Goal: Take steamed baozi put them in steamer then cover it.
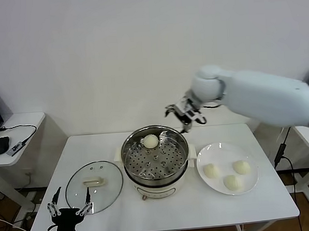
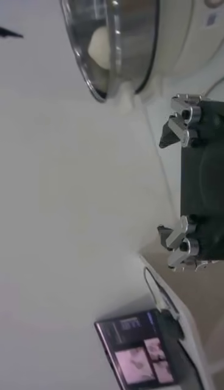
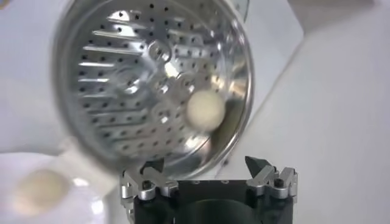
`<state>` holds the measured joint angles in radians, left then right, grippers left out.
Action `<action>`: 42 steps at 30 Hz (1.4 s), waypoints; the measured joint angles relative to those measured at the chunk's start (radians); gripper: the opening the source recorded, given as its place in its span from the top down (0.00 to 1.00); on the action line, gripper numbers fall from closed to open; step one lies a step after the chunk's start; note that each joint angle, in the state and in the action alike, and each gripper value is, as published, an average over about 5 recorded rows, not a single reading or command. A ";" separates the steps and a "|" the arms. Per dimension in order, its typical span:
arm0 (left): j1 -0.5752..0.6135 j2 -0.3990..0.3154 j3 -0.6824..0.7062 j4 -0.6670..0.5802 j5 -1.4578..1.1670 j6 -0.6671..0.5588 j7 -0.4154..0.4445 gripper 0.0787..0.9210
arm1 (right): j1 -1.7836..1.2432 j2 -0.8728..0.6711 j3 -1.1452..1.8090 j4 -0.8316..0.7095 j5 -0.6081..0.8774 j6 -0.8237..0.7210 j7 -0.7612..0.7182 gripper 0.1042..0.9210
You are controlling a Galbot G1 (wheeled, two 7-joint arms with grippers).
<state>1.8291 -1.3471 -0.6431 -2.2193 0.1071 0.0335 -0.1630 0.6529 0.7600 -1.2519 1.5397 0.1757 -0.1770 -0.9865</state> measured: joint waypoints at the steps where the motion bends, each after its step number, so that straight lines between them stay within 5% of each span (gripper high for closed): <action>1: -0.002 0.002 0.000 0.000 0.001 0.001 0.007 0.12 | -0.003 -0.030 0.001 0.016 0.001 -0.011 -0.001 0.12; 17: -0.029 0.006 -0.002 0.024 0.016 0.002 0.068 0.12 | -0.269 -0.259 0.077 0.097 -0.082 -0.097 0.039 0.12; 42: -0.041 0.006 -0.034 0.062 0.017 0.001 0.082 0.12 | -0.613 -0.073 0.268 -0.148 -0.213 -0.095 0.076 0.12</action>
<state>1.7880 -1.3415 -0.6772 -2.1576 0.1240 0.0343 -0.0808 0.0400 0.6865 -0.9844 1.3913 -0.0376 -0.2722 -0.9105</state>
